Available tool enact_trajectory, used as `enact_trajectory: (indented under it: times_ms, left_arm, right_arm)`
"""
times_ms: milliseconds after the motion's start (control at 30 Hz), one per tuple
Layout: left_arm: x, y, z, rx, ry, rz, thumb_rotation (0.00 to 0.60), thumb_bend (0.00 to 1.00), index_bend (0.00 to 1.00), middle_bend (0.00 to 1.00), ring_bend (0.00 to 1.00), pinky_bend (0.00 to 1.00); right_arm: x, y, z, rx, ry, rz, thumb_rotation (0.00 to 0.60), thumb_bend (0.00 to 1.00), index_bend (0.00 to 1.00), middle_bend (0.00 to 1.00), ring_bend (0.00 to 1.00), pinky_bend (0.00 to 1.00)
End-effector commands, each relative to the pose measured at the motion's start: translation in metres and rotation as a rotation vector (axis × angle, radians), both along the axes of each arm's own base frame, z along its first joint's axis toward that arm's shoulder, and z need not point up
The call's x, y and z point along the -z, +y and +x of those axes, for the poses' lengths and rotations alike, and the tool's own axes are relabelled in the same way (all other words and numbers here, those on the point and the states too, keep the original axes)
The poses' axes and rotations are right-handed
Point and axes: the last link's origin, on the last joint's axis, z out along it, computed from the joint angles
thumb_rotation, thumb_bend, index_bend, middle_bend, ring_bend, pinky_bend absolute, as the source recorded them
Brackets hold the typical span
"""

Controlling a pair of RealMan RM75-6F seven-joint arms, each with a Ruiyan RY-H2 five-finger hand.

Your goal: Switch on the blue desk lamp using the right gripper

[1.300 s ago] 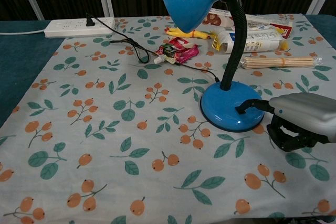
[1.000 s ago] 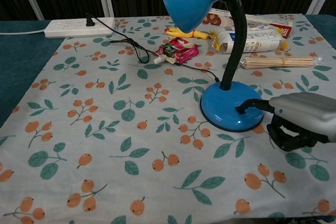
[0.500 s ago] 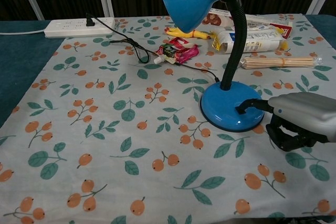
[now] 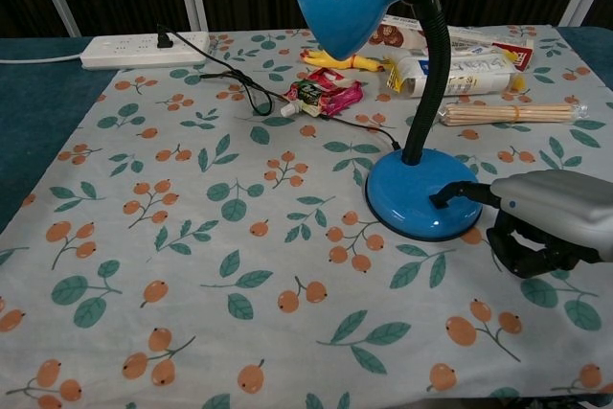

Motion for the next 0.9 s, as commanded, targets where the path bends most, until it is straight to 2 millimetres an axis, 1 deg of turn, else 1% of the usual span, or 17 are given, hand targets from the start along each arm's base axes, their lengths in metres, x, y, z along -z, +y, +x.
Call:
enact_trajectory:
  times_ms: [33, 400, 600, 667, 767, 900]
  left_arm:
    - [0.0, 0.0, 0.0, -0.001, -0.001, 0.0, 0.6, 0.28, 0.02, 0.0, 0.01, 0.0]
    - [0.0, 0.0, 0.0, 0.001, 0.0, 0.001, 0.6, 0.28, 0.02, 0.0, 0.01, 0.0]
    - [0.0, 0.0, 0.0, 0.001, 0.002, 0.001, 0.6, 0.28, 0.02, 0.0, 0.01, 0.0]
    - [0.0, 0.0, 0.0, 0.002, 0.003, 0.002, 0.6, 0.28, 0.02, 0.0, 0.01, 0.0]
    - [0.0, 0.0, 0.0, 0.0, 0.003, 0.002, 0.6, 0.28, 0.02, 0.0, 0.01, 0.0]
    - [0.0, 0.0, 0.0, 0.002, 0.003, 0.002, 0.6, 0.28, 0.02, 0.0, 0.01, 0.0]
  right_arm:
    - [0.001, 0.001, -0.001, 0.004, 0.001, 0.002, 0.6, 0.73, 0.14, 0.85, 0.98, 0.95]
    - [0.002, 0.008, -0.005, 0.008, 0.003, 0.012, 0.6, 0.73, 0.17, 0.85, 0.98, 0.95]
    - [0.002, 0.012, -0.01, 0.018, 0.007, 0.017, 0.6, 0.73, 0.17, 0.85, 0.98, 0.95]
    - [0.002, 0.011, -0.01, 0.018, 0.006, 0.013, 0.6, 0.73, 0.16, 0.85, 0.98, 0.95]
    - [-0.002, 0.008, -0.009, 0.015, -0.006, -0.007, 0.6, 0.72, 0.12, 0.85, 0.98, 0.94]
    - [-0.01, 0.004, -0.005, 0.004, -0.025, -0.047, 0.6, 0.69, 0.1, 0.83, 0.96, 0.93]
